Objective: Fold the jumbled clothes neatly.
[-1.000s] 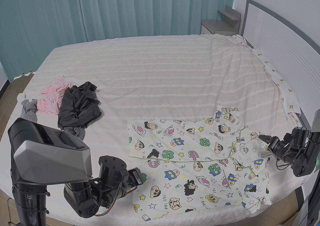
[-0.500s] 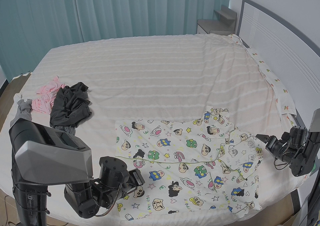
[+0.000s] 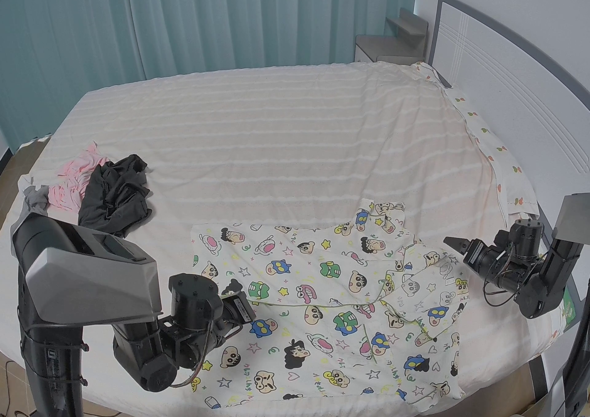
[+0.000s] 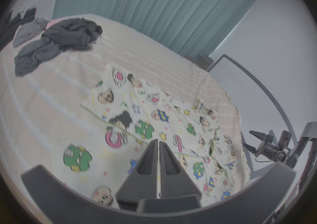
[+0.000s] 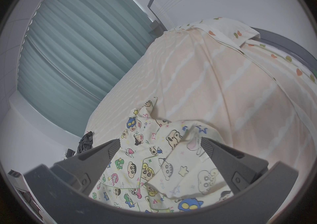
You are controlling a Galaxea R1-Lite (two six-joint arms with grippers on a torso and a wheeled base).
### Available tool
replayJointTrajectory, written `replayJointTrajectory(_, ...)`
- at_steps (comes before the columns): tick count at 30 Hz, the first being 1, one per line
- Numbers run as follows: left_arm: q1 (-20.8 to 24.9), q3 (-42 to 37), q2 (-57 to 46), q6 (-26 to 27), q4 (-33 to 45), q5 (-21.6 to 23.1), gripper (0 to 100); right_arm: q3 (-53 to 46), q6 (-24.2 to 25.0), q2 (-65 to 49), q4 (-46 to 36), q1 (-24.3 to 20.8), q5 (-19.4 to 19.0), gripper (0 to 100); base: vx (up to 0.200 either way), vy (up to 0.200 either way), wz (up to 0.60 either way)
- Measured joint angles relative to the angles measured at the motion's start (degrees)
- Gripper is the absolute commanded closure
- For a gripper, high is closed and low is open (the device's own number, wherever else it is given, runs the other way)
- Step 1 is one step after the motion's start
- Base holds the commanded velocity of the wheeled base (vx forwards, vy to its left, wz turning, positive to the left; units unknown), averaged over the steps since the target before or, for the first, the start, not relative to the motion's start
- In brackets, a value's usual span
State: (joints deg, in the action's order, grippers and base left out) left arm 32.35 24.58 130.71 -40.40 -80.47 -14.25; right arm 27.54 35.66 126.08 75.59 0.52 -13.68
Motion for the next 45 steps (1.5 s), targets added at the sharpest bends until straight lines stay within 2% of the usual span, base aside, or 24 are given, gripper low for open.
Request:
replayJointTrajectory(5,-3.5,5.0,-0.2,5.1,6.5,0.0,100,0.2,0.8,-0.1,0.4,-1.3,1.5,0,0.0,0.0,0.0)
replayJointTrajectory(12,-7.8,18.0,-0.9,6.8,28.0,0.2,100,-0.9,3.4,-0.1,2.1,-1.8,2.2,0,0.0,0.0,0.0)
replayJointTrajectory(13,-8.4,20.7,-1.1,6.9,31.3,0.3,0,-1.2,3.7,-0.1,2.4,-1.8,2.3,0,0.0,0.0,0.0)
replayJointTrajectory(18,-11.6,31.5,-1.7,7.4,43.2,0.6,0,-2.6,4.9,-0.1,3.8,-1.6,2.4,0,0.0,0.0,0.0)
replayJointTrajectory(29,-17.3,47.0,1.3,7.5,56.3,3.5,0,-5.9,5.3,0.0,7.4,-1.3,2.5,0,0.0,0.0,0.0)
replayJointTrajectory(38,-19.9,52.4,6.8,2.5,58.4,6.0,0,-6.7,5.6,0.1,7.9,-1.1,2.4,0,0.0,0.0,0.0)
replayJointTrajectory(45,-20.6,54.0,9.3,1.9,58.3,6.1,0,-7.3,8.3,0.7,8.6,-0.1,1.8,0,0.0,0.0,0.0)
